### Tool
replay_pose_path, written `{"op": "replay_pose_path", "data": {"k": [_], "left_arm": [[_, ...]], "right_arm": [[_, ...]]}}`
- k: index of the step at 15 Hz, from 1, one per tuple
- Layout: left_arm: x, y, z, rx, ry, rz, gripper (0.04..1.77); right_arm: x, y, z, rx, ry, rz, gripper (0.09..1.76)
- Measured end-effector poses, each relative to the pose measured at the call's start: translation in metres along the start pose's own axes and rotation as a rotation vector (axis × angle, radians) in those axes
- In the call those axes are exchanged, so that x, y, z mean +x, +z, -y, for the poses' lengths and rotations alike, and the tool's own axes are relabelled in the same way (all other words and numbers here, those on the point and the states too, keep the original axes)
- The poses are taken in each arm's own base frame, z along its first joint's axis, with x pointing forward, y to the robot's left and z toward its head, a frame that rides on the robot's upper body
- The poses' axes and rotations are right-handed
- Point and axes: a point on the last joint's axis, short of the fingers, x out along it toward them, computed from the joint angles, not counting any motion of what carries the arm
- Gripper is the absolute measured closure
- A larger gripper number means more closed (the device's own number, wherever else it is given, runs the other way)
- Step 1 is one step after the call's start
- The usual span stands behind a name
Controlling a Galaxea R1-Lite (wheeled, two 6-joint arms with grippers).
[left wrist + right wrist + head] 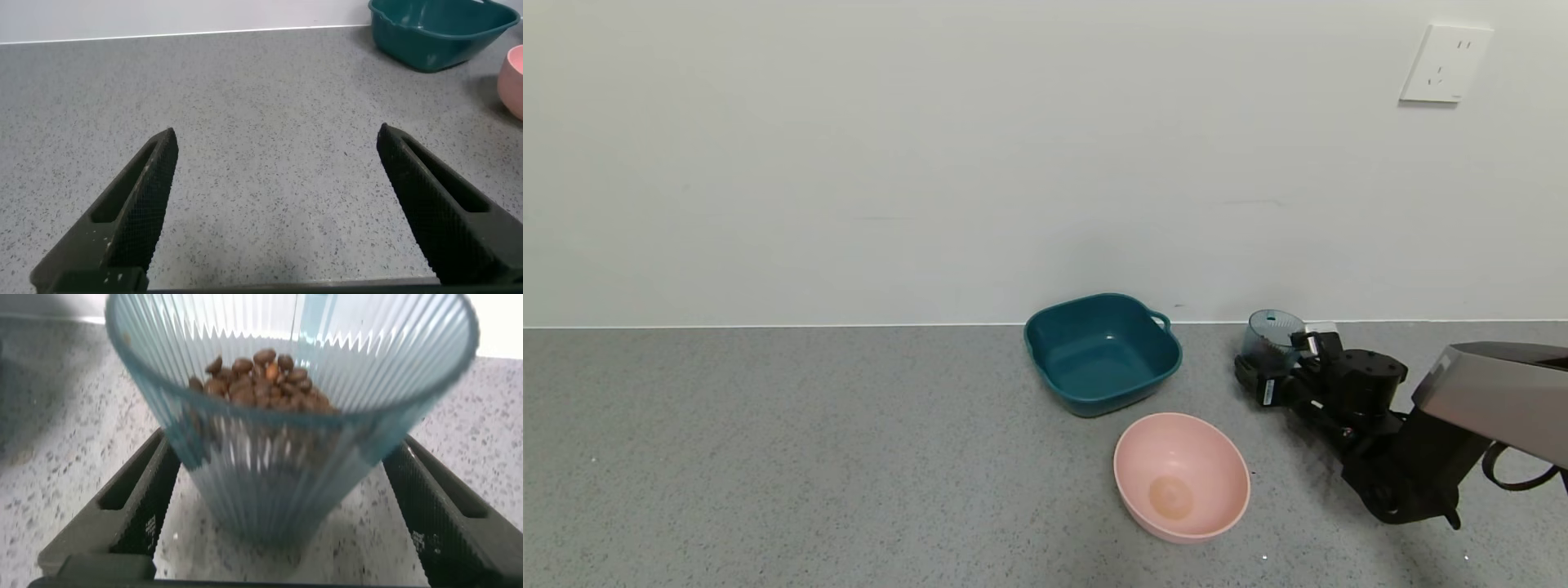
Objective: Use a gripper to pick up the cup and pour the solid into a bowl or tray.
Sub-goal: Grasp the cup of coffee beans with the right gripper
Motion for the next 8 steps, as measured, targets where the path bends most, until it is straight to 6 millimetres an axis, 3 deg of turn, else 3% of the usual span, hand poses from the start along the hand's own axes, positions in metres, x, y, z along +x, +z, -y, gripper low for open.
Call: {"op": "replay_pose_path", "data": {"k": [8], "left_arm": [[0.0,0.0,0.0,0.0,0.0,0.0,0.06]], "right_arm": [[0.0105,-0.0004,-0.002,0.0,-0.005,0.027,0.14]]}}
